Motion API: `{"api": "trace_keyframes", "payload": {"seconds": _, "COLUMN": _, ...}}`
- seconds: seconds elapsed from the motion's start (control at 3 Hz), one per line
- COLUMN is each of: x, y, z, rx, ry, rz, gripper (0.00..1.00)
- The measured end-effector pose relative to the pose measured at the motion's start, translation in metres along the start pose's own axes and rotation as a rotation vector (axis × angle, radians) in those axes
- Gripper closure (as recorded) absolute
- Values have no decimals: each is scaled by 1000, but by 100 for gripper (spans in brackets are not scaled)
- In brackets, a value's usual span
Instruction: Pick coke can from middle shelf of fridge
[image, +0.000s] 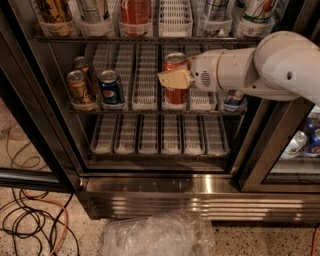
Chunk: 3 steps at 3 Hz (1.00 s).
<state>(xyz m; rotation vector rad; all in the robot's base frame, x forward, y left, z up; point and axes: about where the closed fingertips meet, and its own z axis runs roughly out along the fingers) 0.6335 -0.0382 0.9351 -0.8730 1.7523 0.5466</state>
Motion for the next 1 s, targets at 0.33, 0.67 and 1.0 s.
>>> {"api": "trace_keyframes", "payload": {"seconds": 0.33, "x": 0, "y": 17, "z": -26, "rx": -32, "ry": 40, "rz": 106, "gripper": 100}}
{"api": "trace_keyframes", "payload": {"seconds": 0.67, "x": -12, "y": 28, "z": -49, "rx": -44, "ry": 11, "rz": 170, "gripper": 100}}
{"api": "trace_keyframes", "payload": {"seconds": 1.0, "x": -12, "y": 28, "z": -51, "rx": -42, "ry": 7, "rz": 177, "gripper": 100}}
